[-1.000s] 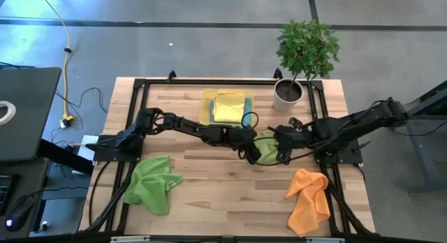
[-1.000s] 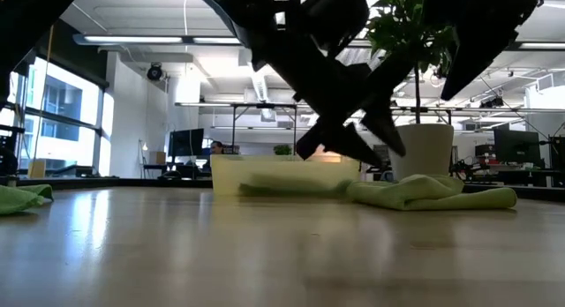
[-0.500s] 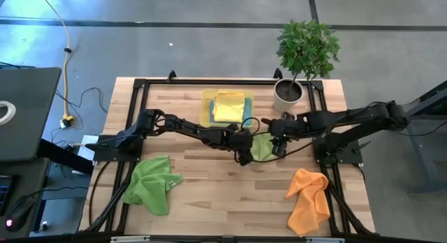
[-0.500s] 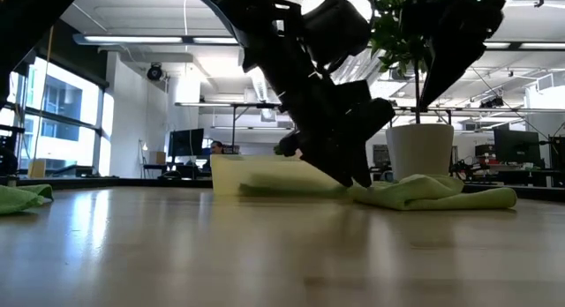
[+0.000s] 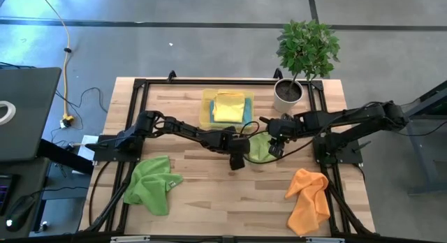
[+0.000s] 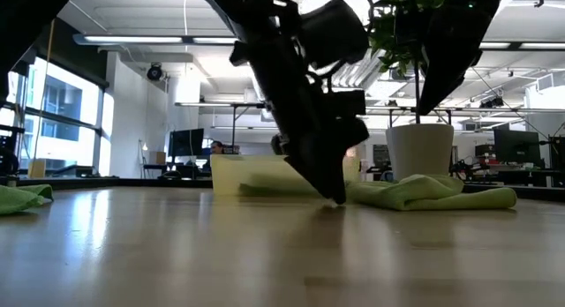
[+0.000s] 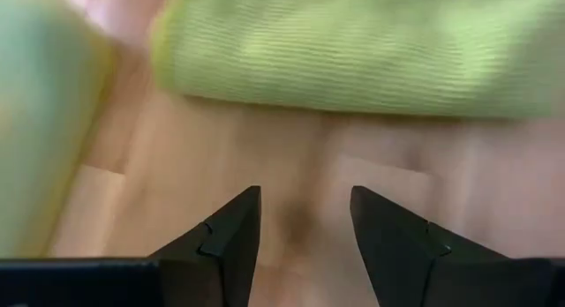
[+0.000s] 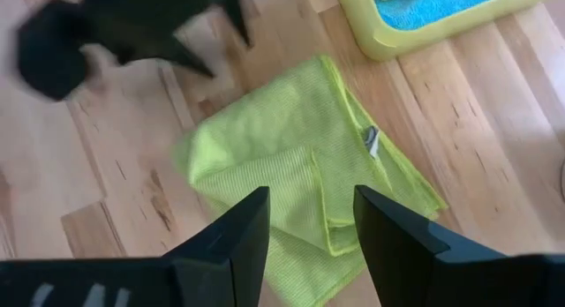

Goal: Fold microfiber towels
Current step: Fold the light green microfiber cloth

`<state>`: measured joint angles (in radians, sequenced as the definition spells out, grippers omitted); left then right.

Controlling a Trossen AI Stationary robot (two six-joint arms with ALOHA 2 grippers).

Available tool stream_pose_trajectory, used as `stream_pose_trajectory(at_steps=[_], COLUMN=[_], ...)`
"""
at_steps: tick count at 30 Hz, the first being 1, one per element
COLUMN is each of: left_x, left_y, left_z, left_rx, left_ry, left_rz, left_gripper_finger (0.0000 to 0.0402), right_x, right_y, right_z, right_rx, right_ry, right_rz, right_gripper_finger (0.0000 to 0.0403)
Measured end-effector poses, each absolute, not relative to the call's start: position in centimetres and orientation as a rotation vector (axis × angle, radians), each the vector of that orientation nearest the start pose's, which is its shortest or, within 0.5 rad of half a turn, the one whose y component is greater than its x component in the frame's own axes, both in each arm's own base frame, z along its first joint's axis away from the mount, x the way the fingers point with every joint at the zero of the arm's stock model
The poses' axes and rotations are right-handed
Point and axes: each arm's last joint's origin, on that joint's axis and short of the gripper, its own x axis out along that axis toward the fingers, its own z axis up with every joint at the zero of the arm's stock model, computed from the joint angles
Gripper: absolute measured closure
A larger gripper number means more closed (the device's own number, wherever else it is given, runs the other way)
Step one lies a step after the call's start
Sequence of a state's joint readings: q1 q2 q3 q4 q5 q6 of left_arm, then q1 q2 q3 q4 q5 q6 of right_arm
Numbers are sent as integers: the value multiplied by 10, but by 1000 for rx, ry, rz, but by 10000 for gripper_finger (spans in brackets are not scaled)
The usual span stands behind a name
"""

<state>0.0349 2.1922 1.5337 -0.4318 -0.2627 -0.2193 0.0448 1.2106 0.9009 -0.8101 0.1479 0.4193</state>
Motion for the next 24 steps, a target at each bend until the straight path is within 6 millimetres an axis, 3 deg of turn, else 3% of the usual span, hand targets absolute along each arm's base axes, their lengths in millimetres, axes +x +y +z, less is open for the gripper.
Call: stream_pose_trajectory(at_steps=[4, 6, 12, 15, 24], left_x=[460, 466, 474, 471, 452], left_y=[15, 13, 26, 33, 28], left_z=[159, 163, 133, 115, 109], left_rx=[-20, -11, 7, -25, -31], left_ry=[891, 820, 804, 879, 1115], left_rz=[315, 278, 287, 304, 304], left_gripper_finger=[236, 236, 236, 236, 236], right_x=[221, 220, 221, 221, 232], right_y=[5, 5, 5, 5, 4], right_z=[246, 246, 246, 246, 244], right_rx=[269, 283, 345, 377, 514], right_ry=[1073, 1071, 1055, 1051, 986], right_rz=[-330, -340, -377, -398, -443], right_gripper_finger=[245, 245, 245, 245, 245])
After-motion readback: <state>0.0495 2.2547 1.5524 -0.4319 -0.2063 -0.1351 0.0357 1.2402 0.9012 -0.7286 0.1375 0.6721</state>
